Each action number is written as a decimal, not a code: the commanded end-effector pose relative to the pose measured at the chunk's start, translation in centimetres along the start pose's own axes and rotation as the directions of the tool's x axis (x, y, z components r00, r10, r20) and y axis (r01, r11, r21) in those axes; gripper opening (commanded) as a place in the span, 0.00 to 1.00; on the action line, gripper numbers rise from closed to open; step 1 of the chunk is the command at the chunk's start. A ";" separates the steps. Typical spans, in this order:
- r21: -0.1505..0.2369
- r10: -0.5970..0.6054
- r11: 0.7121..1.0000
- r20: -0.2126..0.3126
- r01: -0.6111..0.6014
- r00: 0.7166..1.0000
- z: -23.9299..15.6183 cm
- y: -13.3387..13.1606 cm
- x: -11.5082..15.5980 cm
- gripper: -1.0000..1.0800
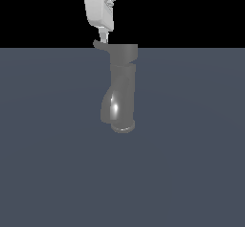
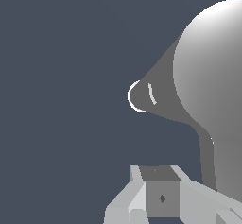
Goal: Turn on the faucet by rotating a designated handle.
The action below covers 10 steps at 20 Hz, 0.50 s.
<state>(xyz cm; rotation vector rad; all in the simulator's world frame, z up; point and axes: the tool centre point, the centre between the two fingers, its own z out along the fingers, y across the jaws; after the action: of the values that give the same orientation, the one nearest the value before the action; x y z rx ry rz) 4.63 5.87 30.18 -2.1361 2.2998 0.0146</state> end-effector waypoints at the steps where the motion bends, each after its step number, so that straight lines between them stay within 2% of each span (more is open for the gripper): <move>1: 0.004 0.020 1.000 -0.005 -0.020 1.000 0.3 -0.3 -0.1 0.00; 10: 0.005 0.029 1.000 -0.008 -0.029 1.000 0.4 -0.1 -0.2 0.00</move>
<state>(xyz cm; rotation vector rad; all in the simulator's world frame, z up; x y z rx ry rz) 4.95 6.02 29.73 -2.1041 2.3334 0.0010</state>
